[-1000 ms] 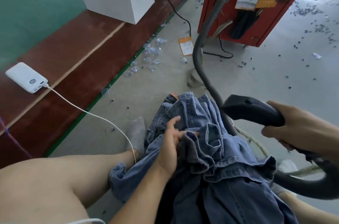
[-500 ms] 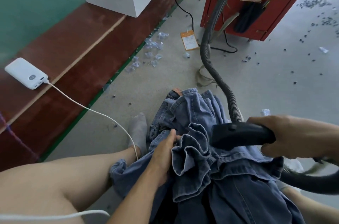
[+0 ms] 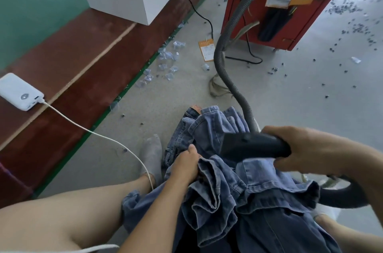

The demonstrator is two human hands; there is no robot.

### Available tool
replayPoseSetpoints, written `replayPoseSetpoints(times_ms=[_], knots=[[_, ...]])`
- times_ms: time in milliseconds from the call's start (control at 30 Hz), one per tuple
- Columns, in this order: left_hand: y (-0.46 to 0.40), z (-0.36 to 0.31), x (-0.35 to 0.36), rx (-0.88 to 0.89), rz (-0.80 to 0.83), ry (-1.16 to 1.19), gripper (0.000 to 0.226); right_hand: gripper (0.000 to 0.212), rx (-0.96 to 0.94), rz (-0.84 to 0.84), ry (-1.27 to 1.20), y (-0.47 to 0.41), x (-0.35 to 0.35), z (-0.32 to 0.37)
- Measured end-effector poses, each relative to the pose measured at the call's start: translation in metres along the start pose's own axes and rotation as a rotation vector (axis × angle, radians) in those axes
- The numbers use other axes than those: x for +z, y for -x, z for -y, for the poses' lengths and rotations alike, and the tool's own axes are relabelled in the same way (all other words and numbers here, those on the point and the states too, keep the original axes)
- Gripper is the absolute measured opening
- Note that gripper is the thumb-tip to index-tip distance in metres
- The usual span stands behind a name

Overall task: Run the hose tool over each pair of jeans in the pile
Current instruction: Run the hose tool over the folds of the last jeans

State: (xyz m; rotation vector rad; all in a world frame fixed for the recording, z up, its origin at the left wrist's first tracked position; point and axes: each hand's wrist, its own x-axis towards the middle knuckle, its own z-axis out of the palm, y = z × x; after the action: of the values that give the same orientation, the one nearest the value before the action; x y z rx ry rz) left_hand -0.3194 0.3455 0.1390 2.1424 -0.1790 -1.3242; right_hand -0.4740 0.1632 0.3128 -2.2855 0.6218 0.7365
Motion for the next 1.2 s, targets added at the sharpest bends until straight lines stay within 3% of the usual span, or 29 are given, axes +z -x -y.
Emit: replayPoseSetpoints(times_ms=[100, 200, 267, 300, 367, 433, 467, 533, 567, 633, 667, 733, 867, 967, 1067, 1200], knots=[[-0.012, -0.007, 0.023, -0.043, -0.126, -0.178, 0.057, 0.043, -0.084, 0.122, 0.066, -0.011, 0.021, 0.011], [-0.01, -0.007, 0.044, 0.129, -0.328, -0.346, 0.036, 0.041, -0.106, -0.058, -0.019, -0.016, 0.021, 0.01], [-0.015, -0.016, 0.05, 0.268, -0.432, -0.531, 0.059, 0.039, -0.041, -0.282, -0.138, -0.013, 0.008, -0.003], [-0.021, -0.024, 0.05, 0.333, -0.404, -0.579, 0.079, 0.036, 0.008, -0.388, -0.203, -0.01, 0.001, -0.013], [-0.035, -0.042, 0.054, 0.406, -0.249, -0.42, 0.113, 0.036, 0.109, -0.528, -0.308, -0.002, -0.012, -0.034], [-0.048, -0.054, 0.052, 0.297, -0.113, 0.041, 0.128, 0.039, 0.18, -0.558, -0.318, 0.004, -0.015, -0.051], [-0.055, -0.058, 0.05, 0.22, -0.12, 0.243, 0.128, 0.041, 0.204, -0.545, -0.297, 0.005, -0.013, -0.056], [-0.064, -0.064, 0.046, 0.108, -0.19, 0.435, 0.113, 0.04, 0.232, -0.499, -0.208, 0.004, -0.003, -0.066], [-0.07, -0.065, 0.046, 0.087, -0.218, 0.442, 0.091, 0.039, 0.237, -0.468, -0.158, 0.002, 0.004, -0.069], [-0.074, -0.063, 0.048, 0.127, -0.262, 0.393, 0.023, 0.038, 0.22, -0.418, -0.093, -0.003, 0.015, -0.073], [-0.07, -0.06, 0.05, 0.186, -0.254, 0.389, 0.003, 0.038, 0.206, -0.405, -0.075, -0.005, 0.02, -0.074], [-0.063, -0.05, 0.056, 0.293, -0.223, 0.42, 0.019, 0.039, 0.186, -0.392, -0.073, -0.007, 0.025, -0.074], [-0.039, -0.034, 0.052, 0.448, -0.05, 0.554, 0.028, 0.036, 0.171, -0.362, -0.102, -0.011, 0.024, -0.069], [-0.02, -0.027, 0.05, 0.561, 0.075, 0.441, 0.043, 0.03, 0.097, -0.31, -0.11, -0.012, 0.023, -0.054], [-0.004, -0.023, 0.051, 0.619, 0.095, 0.337, 0.044, 0.031, 0.033, -0.297, -0.131, -0.01, 0.023, -0.037], [0.007, -0.014, 0.049, 0.592, 0.069, 0.427, 0.042, 0.035, 0.121, -0.397, -0.153, 0.01, 0.006, -0.04]])
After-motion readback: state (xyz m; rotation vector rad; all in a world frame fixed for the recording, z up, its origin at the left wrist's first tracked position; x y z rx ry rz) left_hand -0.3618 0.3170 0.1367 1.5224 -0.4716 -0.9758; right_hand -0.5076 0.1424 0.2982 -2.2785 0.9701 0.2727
